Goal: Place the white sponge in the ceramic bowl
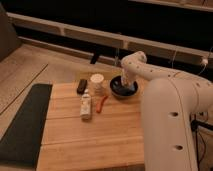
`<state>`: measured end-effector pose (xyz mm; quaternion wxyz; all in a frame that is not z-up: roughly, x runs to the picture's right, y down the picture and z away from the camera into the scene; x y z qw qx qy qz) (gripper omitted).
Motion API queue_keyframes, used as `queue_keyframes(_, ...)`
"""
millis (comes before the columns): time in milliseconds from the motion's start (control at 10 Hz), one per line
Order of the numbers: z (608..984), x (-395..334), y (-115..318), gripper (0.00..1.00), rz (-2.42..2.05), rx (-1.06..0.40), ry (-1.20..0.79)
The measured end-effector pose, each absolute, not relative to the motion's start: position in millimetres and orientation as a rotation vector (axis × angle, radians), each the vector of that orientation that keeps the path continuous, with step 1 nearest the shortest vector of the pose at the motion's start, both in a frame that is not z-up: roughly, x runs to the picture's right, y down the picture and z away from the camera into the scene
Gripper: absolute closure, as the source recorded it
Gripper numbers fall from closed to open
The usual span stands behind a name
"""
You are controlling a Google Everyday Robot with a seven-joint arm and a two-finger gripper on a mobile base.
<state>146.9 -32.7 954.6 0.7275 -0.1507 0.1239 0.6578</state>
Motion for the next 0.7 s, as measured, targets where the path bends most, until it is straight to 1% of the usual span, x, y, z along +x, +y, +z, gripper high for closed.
queue_keyframes(200,954.7,147.0,-32.5,0.23,1.45,-0.332,0.273)
queue_keyframes(300,955.3,147.0,-31.6,0.2,1.45,-0.333,0.275)
queue_keyframes(700,955.2,147.1,-31.7,0.2,1.45,-0.333,0.274)
